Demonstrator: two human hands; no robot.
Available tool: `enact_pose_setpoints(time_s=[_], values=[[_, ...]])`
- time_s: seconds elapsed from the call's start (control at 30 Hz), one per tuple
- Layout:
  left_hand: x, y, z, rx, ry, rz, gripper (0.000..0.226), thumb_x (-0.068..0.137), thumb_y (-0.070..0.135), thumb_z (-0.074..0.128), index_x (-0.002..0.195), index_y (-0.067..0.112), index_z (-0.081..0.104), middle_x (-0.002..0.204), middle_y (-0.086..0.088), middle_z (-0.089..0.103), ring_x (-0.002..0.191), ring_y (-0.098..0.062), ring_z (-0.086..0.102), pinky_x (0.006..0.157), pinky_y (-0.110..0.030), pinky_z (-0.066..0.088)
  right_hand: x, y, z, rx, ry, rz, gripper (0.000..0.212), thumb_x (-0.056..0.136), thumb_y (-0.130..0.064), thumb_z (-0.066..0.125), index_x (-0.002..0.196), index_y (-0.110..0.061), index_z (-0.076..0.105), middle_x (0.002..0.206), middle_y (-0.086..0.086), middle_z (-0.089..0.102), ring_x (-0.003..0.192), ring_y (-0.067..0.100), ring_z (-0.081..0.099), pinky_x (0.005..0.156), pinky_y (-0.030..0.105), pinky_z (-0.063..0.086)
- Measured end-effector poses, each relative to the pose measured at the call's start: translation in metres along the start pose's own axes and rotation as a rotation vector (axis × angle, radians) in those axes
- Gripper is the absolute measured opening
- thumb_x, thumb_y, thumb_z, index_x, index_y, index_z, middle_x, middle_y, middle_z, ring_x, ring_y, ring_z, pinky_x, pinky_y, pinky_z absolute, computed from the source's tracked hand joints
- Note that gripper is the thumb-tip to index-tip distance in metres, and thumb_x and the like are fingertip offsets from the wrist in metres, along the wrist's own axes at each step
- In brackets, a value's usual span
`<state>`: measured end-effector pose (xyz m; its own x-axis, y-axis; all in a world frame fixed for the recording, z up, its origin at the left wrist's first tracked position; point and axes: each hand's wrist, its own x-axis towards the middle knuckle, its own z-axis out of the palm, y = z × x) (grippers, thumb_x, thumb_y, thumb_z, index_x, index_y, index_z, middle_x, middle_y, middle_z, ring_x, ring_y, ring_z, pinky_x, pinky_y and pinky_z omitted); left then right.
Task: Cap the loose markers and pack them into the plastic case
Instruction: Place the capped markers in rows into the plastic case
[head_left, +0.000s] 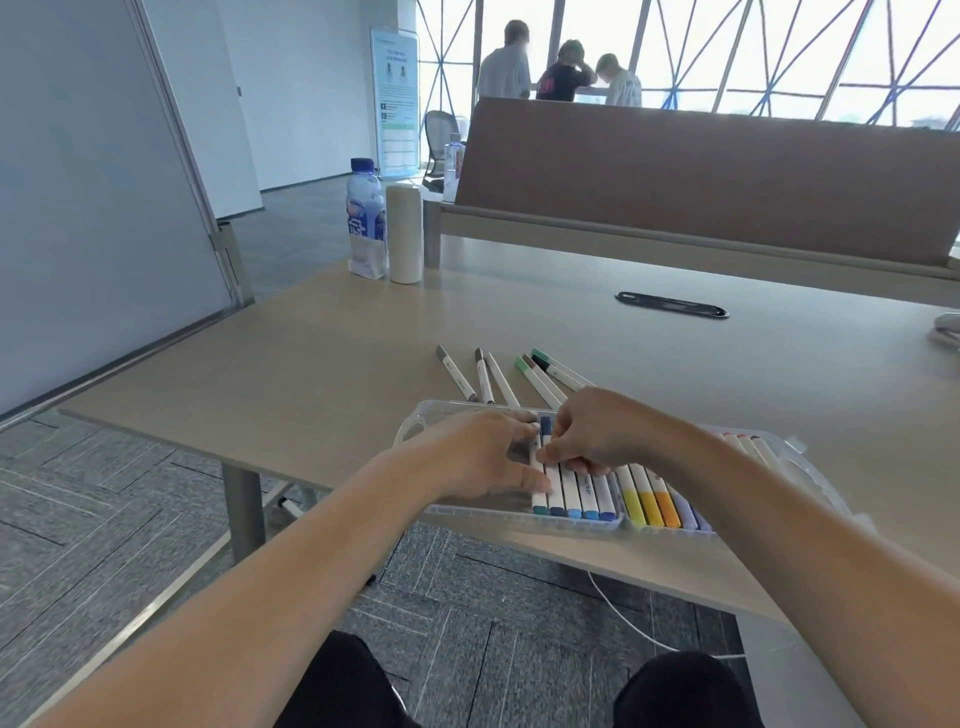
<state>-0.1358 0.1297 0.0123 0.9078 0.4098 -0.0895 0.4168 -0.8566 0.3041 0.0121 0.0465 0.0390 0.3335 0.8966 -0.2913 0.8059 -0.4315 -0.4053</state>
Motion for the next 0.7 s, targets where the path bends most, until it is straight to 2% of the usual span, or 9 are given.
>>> enact_pose_setpoints(time_s=[0.1, 0.17, 0.23, 0.3, 0.4, 0.47, 0.53, 0.6, 0.7], values=[[-0.001, 0.001, -0.003, 0.003, 0.010, 0.019, 0.076, 0.085, 0.065, 0.058, 0.147, 0.024, 0.043, 0.161, 0.015, 0.023, 0.146, -0.014, 0.027, 0.116, -0.034, 0.026, 0.001, 0.000, 0.001, -0.010, 0.003, -0.008, 0.023, 0.090, -0.031, 0.071, 0.077, -0.012, 0.069, 0.062, -0.001, 0.067, 0.051, 0.009, 0.059, 0.057, 0.021, 0.049], [-0.002, 0.001, -0.006, -0.020, 0.022, 0.026, 0.071, 0.083, 0.064, 0.062, 0.142, 0.025, 0.050, 0.157, 0.016, 0.031, 0.140, -0.008, 0.036, 0.107, -0.027, 0.031, 0.000, 0.001, -0.002, -0.010, -0.011, -0.017, 0.025, 0.089, -0.028, 0.070, 0.072, -0.010, 0.069, 0.059, -0.001, 0.066, 0.046, 0.008, 0.058, 0.056, 0.022, 0.049], [0.000, -0.002, -0.011, -0.133, 0.048, -0.013, 0.066, 0.081, 0.061, 0.068, 0.137, 0.028, 0.055, 0.144, 0.015, 0.049, 0.115, -0.003, 0.055, 0.089, -0.022, 0.039, -0.002, 0.002, -0.006, 0.041, -0.001, -0.026, 0.026, 0.090, -0.024, 0.069, 0.071, -0.007, 0.069, 0.056, 0.000, 0.066, 0.042, 0.009, 0.055, 0.053, 0.021, 0.047], [0.008, -0.005, -0.017, -0.339, 0.124, -0.058, 0.056, 0.080, 0.054, 0.073, 0.128, 0.029, 0.060, 0.122, 0.009, 0.062, 0.094, -0.007, 0.062, 0.077, -0.023, 0.046, 0.002, 0.006, -0.014, 0.131, 0.072, -0.008, 0.023, 0.091, -0.021, 0.068, 0.079, -0.001, 0.071, 0.057, 0.003, 0.066, 0.042, 0.011, 0.055, 0.049, 0.021, 0.046], [0.027, -0.006, -0.024, -0.475, 0.274, -0.069, 0.029, 0.087, 0.041, 0.071, 0.112, 0.026, 0.066, 0.102, 0.010, 0.066, 0.089, -0.007, 0.064, 0.070, -0.018, 0.048, 0.023, 0.015, -0.028, 0.069, 0.244, 0.035, 0.024, 0.091, -0.023, 0.069, 0.079, -0.002, 0.073, 0.064, 0.006, 0.070, 0.052, 0.015, 0.061, 0.058, 0.027, 0.050], [0.043, -0.004, -0.027, -0.482, 0.336, -0.074, 0.020, 0.090, 0.036, 0.067, 0.107, 0.024, 0.067, 0.098, 0.012, 0.066, 0.089, -0.006, 0.062, 0.069, -0.018, 0.045, 0.046, 0.026, -0.036, -0.055, 0.340, 0.071, 0.024, 0.090, -0.025, 0.069, 0.079, -0.004, 0.073, 0.076, 0.010, 0.073, 0.068, 0.022, 0.067, 0.068, 0.033, 0.052], [0.059, -0.004, -0.030, -0.492, 0.364, -0.082, 0.016, 0.091, 0.034, 0.066, 0.104, 0.024, 0.068, 0.096, 0.010, 0.067, 0.091, -0.009, 0.062, 0.075, -0.023, 0.048, 0.070, 0.038, -0.044, -0.107, 0.396, 0.112, 0.022, 0.088, -0.028, 0.068, 0.085, -0.007, 0.073, 0.086, 0.010, 0.073, 0.080, 0.026, 0.067, 0.075, 0.036, 0.056], [0.072, -0.003, -0.032, -0.496, 0.363, -0.088, 0.015, 0.091, 0.032, 0.065, 0.102, 0.023, 0.069, 0.095, 0.009, 0.068, 0.092, -0.012, 0.062, 0.081, -0.028, 0.050, 0.090, 0.046, -0.049, -0.125, 0.411, 0.137, 0.021, 0.086, -0.031, 0.069, 0.088, -0.011, 0.071, 0.090, 0.007, 0.072, 0.083, 0.027, 0.066, 0.077, 0.038, 0.057], [0.084, -0.004, -0.034, -0.471, 0.353, -0.094, 0.015, 0.092, 0.031, 0.064, 0.102, 0.022, 0.070, 0.092, 0.009, 0.067, 0.090, -0.013, 0.062, 0.080, -0.029, 0.049, 0.111, 0.049, -0.055, -0.154, 0.362, 0.145, 0.020, 0.084, -0.032, 0.070, 0.090, -0.012, 0.072, 0.092, 0.006, 0.072, 0.085, 0.027, 0.067, 0.080, 0.039, 0.058]])
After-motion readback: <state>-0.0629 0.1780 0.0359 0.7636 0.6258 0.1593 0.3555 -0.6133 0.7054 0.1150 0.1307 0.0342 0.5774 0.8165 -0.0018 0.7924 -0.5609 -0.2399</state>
